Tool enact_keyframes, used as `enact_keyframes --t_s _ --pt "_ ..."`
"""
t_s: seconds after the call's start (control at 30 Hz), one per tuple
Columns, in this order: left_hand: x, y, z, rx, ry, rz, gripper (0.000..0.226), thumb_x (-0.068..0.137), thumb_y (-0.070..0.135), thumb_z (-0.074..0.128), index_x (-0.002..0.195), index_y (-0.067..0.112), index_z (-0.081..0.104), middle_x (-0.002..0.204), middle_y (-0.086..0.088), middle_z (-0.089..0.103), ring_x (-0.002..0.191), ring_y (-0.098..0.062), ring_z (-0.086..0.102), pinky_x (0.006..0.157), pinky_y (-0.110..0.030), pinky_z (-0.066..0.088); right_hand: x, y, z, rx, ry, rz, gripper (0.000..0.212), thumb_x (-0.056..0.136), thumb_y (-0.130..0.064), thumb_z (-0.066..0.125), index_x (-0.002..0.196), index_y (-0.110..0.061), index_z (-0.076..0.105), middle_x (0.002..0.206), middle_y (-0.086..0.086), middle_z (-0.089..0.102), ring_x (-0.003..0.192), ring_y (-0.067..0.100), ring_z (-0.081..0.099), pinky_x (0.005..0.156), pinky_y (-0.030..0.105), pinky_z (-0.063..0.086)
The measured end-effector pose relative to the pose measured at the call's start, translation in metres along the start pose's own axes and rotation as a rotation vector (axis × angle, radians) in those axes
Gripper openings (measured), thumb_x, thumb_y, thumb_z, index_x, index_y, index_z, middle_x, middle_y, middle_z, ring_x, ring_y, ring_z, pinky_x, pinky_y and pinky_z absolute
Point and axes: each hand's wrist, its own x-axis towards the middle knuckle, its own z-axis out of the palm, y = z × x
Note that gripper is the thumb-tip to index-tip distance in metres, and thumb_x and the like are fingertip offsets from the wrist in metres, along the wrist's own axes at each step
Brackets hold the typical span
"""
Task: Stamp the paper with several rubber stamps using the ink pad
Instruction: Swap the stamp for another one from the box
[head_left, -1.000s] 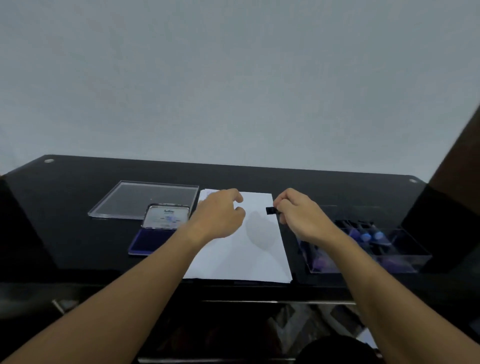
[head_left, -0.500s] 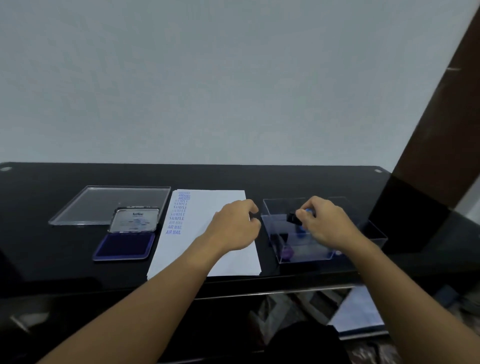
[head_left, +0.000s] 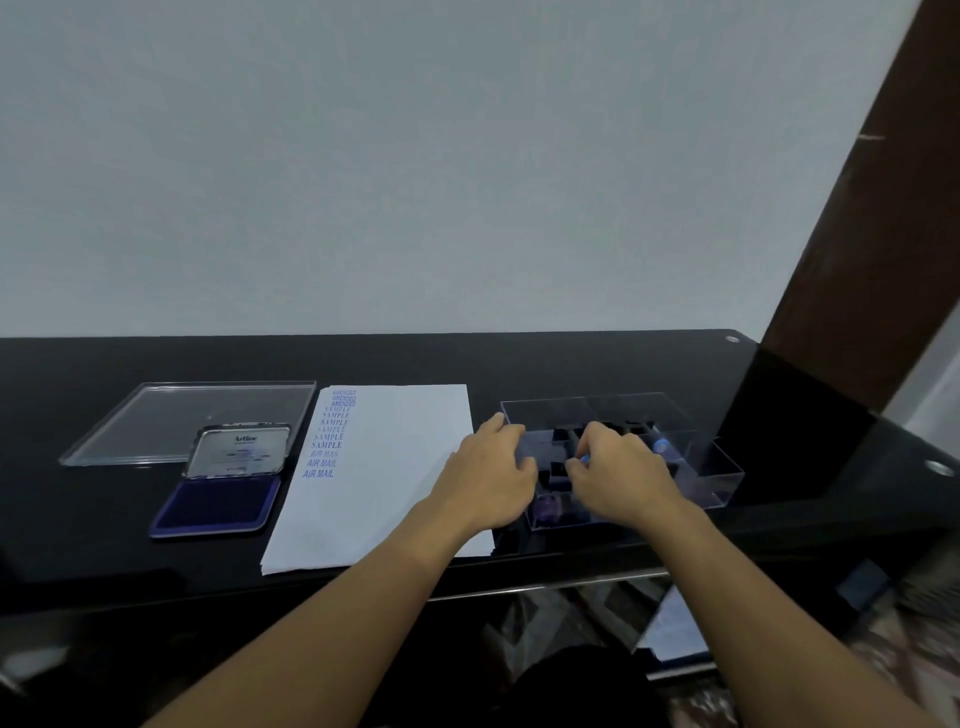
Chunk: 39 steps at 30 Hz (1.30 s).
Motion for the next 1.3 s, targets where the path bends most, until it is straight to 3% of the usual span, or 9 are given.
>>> enact_keyframes --t_s 0.27,0.4,0.8,0.87,0.93,1.0,1.07,1.13,1.3 --pt "-0.001 -0.006 0.011 0.040 -0.018 0.014 0.056 0.106 0.036 0.035 0.158 0.017 0.027 0.166 -0.002 0.020 0.151 -0.021 0.021 0.121 -0.045 0.026 0.003 0.004 -0.003 -0.023 -0.080 -0.015 0.015 0.093 -0.036 0.056 0.096 -0.021 0.055 0.088 -0.004 0.061 0.085 0.018 0.057 0.072 0.034 0.041" --pt "-0.003 -0.007 0.013 0.057 -0.004 0.029 0.056 0.106 0.037 0.033 0.157 0.017 0.026 0.166 -0.002 0.019 0.151 -0.021 0.021 0.120 -0.047 0.026 0.005 0.005 0.002 -0.029 -0.093 -0.012 0.027 0.092 -0.043 0.054 0.077 -0.020 0.054 0.073 -0.003 0.059 0.081 0.021 0.060 0.071 0.034 0.041" --pt "-0.003 -0.008 0.015 0.075 -0.004 0.030 0.055 0.106 0.039 0.032 0.157 0.019 0.026 0.166 0.001 0.018 0.151 -0.019 0.021 0.121 -0.047 0.025 0.001 0.008 -0.004 0.051 -0.062 -0.038 0.021 0.094 -0.027 0.052 0.074 -0.020 0.051 0.076 -0.002 0.060 0.072 0.017 0.056 0.065 0.032 0.041" --pt "-0.002 -0.006 0.013 0.066 -0.006 0.024 0.052 0.104 0.036 0.034 0.154 0.019 0.034 0.163 0.000 0.028 0.149 -0.022 0.027 0.118 -0.046 0.030 0.005 0.010 -0.009 0.120 -0.026 -0.031 0.019 0.093 -0.024 0.052 0.075 -0.019 0.055 0.077 0.001 0.063 0.072 0.018 0.058 0.059 0.032 0.043" --pt "0.001 -0.004 0.011 0.050 0.011 0.014 0.041 0.102 0.032 0.039 0.139 0.017 0.048 0.144 0.000 0.047 0.135 -0.024 0.043 0.109 -0.042 0.040 0.011 0.010 -0.014 0.170 0.019 -0.022 0.016 0.094 -0.023 0.051 0.080 -0.019 0.058 0.078 0.001 0.064 0.071 0.016 0.058 0.056 0.031 0.043" --pt "0.008 0.000 0.011 0.053 0.013 -0.005 0.036 0.101 0.030 0.041 0.132 0.015 0.050 0.140 0.000 0.048 0.129 -0.022 0.046 0.106 -0.042 0.043 0.021 0.010 -0.019 0.197 0.049 -0.014 0.015 0.094 -0.023 0.049 0.083 -0.021 0.060 0.083 0.001 0.065 0.074 0.017 0.059 0.060 0.032 0.046" --pt "0.016 0.004 0.010 0.074 0.004 -0.014 0.042 0.102 0.032 0.039 0.140 0.013 0.046 0.153 -0.005 0.037 0.138 -0.024 0.038 0.111 -0.045 0.038 0.032 0.009 -0.023 0.185 0.043 -0.016 0.015 0.093 -0.023 0.048 0.087 -0.023 0.062 0.089 0.001 0.066 0.080 0.019 0.060 0.066 0.034 0.050" --pt "0.026 0.008 0.010 0.100 0.003 -0.025 0.046 0.104 0.033 0.037 0.145 0.013 0.041 0.161 -0.007 0.025 0.145 -0.028 0.029 0.114 -0.048 0.034 0.044 0.007 -0.025 0.128 -0.020 -0.036 0.018 0.094 -0.022 0.047 0.090 -0.023 0.064 0.094 0.002 0.067 0.086 0.020 0.061 0.073 0.035 0.053" --pt "0.050 0.014 0.011 0.159 -0.003 -0.086 0.047 0.101 0.029 0.038 0.145 0.012 0.040 0.164 -0.011 0.017 0.147 -0.033 0.022 0.113 -0.053 0.033 0.064 0.000 -0.020 -0.052 -0.214 -0.058 0.024 0.095 -0.025 0.044 0.103 -0.025 0.067 0.109 0.008 0.067 0.097 0.026 0.059 0.084 0.040 0.054"
